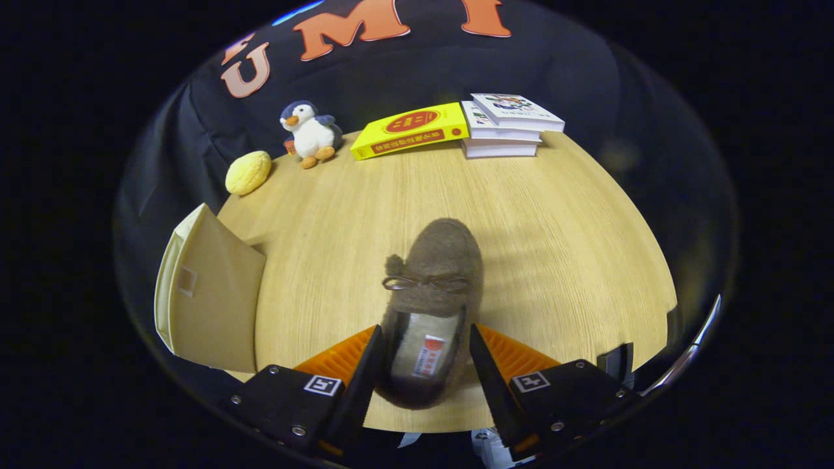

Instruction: Open the storage box then place both shoes into the box .Put the left shoe in first, then the right shoe, with the right side of both shoes facing outward in a uniform manner.

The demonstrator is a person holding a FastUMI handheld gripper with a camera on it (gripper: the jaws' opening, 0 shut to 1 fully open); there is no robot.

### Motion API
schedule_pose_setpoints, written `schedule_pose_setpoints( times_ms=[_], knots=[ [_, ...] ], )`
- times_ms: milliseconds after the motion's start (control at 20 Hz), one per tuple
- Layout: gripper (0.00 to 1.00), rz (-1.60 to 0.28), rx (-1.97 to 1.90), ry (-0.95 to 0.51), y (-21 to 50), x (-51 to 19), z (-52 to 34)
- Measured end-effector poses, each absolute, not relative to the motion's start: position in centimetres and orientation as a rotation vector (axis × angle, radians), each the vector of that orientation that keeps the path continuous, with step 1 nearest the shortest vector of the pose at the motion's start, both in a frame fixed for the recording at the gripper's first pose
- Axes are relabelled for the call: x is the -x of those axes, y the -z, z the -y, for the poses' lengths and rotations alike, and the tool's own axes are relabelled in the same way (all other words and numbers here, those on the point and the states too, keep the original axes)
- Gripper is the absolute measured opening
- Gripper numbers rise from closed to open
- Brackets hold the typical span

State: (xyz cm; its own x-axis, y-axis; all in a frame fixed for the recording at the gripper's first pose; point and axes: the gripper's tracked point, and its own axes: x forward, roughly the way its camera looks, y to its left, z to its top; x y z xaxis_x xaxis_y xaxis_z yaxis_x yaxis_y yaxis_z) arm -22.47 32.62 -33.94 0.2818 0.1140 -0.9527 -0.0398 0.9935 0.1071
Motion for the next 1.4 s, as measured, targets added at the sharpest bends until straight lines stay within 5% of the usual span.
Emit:
schedule_pose_setpoints(
  times_ms=[250,450,500,800,1400],
  knots=[
    [0.64,-1.271,-0.059,-0.062,37.2,21.3,-30.6],
    [0.43,-1.306,-0.123,-0.061,39.1,21.4,-31.1],
    [0.30,-1.307,-0.138,-0.049,39.2,21.2,-31.0],
    [0.10,-1.316,-0.213,-0.003,39.4,21.0,-30.7],
    [0.04,-1.381,-0.385,-0.013,33.3,20.5,-35.2]
  ],
)
